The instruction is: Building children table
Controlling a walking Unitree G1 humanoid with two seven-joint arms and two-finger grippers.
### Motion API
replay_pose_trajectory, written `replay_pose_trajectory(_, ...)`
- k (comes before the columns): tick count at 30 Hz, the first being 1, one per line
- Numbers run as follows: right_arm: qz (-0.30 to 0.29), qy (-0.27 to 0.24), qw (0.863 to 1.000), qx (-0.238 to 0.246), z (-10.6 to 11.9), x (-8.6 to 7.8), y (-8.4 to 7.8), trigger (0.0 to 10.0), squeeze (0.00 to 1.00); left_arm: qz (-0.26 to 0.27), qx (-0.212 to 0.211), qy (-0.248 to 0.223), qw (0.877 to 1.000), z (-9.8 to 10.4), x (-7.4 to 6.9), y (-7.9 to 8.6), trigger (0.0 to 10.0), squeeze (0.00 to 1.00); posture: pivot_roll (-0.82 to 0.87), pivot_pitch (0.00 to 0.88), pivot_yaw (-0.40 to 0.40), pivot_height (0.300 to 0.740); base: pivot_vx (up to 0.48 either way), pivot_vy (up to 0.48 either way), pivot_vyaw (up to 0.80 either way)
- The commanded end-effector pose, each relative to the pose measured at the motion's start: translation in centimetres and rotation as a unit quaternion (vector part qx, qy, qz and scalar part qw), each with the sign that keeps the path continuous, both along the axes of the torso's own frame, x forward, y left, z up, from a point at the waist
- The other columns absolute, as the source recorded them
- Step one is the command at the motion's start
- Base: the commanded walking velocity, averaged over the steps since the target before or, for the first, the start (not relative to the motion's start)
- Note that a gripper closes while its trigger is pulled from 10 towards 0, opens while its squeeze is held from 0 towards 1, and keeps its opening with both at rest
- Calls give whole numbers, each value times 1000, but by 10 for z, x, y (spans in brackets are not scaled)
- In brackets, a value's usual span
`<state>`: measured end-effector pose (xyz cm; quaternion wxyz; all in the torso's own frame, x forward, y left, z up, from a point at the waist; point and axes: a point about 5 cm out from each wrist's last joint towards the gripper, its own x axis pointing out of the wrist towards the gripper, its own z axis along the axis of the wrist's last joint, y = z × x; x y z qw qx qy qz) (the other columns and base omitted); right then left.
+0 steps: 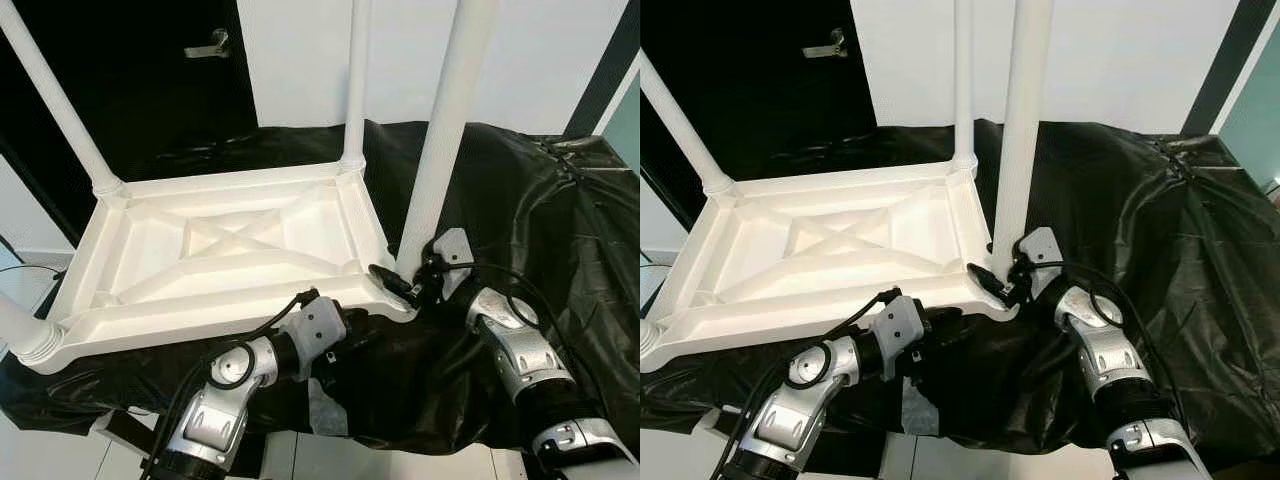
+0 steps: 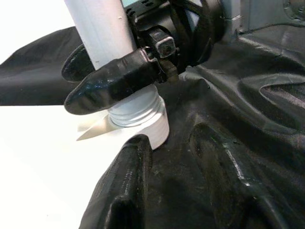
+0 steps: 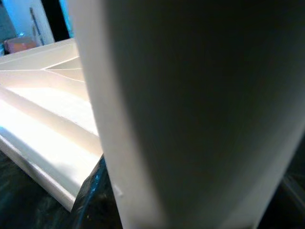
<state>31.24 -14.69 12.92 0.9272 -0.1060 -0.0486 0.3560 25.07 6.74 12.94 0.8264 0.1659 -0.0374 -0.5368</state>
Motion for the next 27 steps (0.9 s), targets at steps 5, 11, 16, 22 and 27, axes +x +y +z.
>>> replay_pose_trajectory(5,-70,16,997,-11,-14,-7,2,10000,0,67,-13,-15,998,1,4,3,10000,0,37,0,25,740,0,0,0)
replay_pose_trajectory(11,-174,40,984,4,-25,-17,4,10000,0,74,-10,-12,997,0,3,5,10000,0,35,0,23,740,0,0,0)
replay_pose_trajectory(16,-249,42,967,16,-29,-25,6,10000,0,77,-6,-9,997,-1,3,5,10000,0,35,0,23,740,0,0,0)
replay_pose_trajectory(22,-308,38,950,26,-31,-30,9,10000,0,79,-8,-7,997,-1,2,5,10000,0,41,0,13,740,0,0,0)
replay_pose_trajectory(27,-356,47,931,58,-27,-33,25,10000,0,88,-8,-7,996,-1,1,6,10000,0,54,0,4,740,0,0,0)
